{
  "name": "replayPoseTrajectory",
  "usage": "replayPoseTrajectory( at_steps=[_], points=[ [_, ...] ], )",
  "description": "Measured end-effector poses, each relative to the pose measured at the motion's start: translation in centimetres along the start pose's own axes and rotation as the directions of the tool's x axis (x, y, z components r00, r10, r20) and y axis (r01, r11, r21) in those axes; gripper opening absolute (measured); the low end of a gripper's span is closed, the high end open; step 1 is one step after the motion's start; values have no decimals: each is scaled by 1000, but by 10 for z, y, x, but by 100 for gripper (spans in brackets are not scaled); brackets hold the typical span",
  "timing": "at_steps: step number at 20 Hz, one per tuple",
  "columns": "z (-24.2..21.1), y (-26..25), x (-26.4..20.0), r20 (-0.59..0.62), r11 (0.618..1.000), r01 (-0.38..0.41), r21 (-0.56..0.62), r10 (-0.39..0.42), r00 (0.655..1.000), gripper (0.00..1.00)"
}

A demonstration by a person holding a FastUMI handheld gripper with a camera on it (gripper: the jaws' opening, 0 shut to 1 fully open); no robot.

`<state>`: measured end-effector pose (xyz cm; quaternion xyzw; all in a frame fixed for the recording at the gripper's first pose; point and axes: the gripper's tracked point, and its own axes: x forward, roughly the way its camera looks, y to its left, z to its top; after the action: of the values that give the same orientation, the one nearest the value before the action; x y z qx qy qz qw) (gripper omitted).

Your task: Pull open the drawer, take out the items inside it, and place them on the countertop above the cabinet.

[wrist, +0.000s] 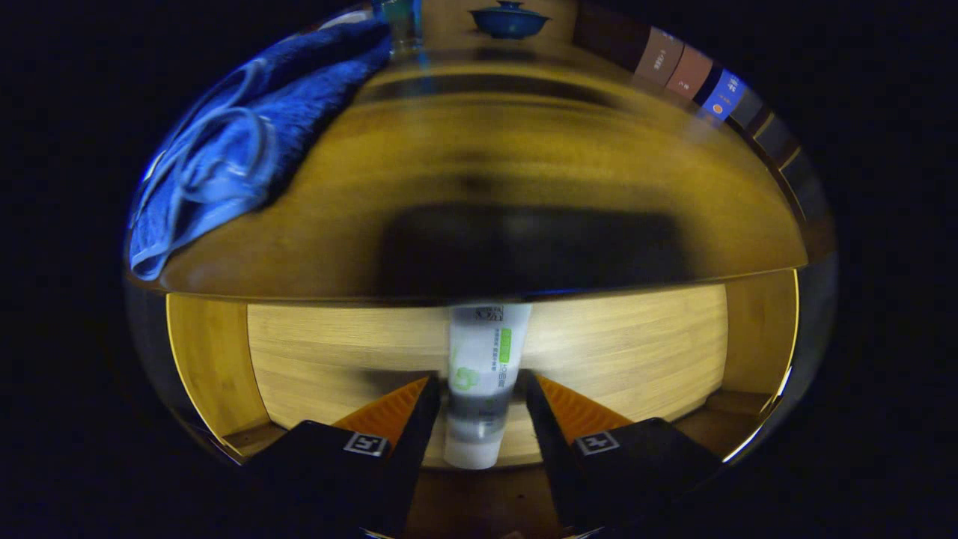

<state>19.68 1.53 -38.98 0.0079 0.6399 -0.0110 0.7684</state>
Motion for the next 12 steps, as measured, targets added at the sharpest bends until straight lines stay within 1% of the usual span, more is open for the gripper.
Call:
replayPoseTrajectory(
  at_steps=[1,2,4,5,6,7,8,9,12],
  points=[
    [-2,-2,7,-23,1000,2,1,-2,1000,67],
    [1,0,10,8,1000,-8,-8,8,1000,59],
    [-1,-1,4,8,999,-7,-51,8,1000,57],
    [-3,-2,6,13,999,-6,-39,6,1000,55],
    [-7,-2,-3,-9,999,-8,-33,8,1000,44],
    [-11,0,-1,-3,1000,-22,-11,22,1000,44],
    [-18,3,-9,-4,999,-46,2,46,999,33],
    [-23,1,-12,-8,998,-63,6,63,998,34],
    [-25,1,-25,6,997,-74,1,74,997,34]
  ],
)
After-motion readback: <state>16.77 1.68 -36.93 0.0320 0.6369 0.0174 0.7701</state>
